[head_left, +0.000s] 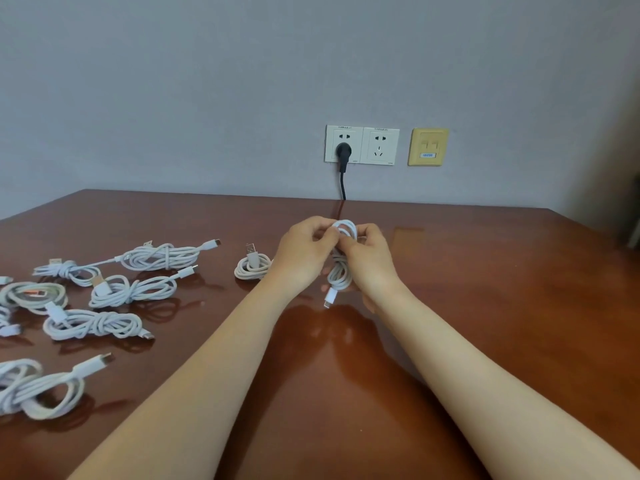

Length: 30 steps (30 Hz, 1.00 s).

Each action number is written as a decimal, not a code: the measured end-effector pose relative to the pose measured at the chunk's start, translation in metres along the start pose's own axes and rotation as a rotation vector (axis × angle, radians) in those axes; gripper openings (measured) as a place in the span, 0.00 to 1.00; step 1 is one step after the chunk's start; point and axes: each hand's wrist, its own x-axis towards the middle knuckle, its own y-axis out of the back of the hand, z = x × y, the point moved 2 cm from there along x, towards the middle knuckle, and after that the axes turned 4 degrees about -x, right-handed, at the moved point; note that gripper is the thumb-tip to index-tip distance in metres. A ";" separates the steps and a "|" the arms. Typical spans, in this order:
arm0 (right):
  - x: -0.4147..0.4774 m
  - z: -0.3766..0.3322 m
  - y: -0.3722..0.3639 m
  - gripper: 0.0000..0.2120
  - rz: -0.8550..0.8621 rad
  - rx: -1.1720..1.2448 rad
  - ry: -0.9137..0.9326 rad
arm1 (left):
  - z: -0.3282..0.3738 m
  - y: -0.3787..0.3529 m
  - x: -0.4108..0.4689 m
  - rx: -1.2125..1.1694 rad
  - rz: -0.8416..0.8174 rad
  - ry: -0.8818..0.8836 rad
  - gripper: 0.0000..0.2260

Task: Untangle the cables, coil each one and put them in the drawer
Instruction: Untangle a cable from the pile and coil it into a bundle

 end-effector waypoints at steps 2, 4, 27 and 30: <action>-0.001 0.002 0.001 0.06 0.019 -0.013 -0.025 | -0.003 -0.002 0.002 0.233 -0.020 -0.053 0.07; -0.001 0.003 0.003 0.03 -0.002 -0.059 0.002 | -0.004 -0.002 0.004 0.184 -0.023 -0.019 0.07; -0.002 0.006 0.016 0.05 -0.131 0.237 -0.144 | 0.008 0.003 -0.002 0.512 -0.034 -0.013 0.08; 0.000 0.005 0.013 0.07 -0.195 0.300 -0.132 | 0.005 0.006 0.001 0.448 0.018 0.006 0.08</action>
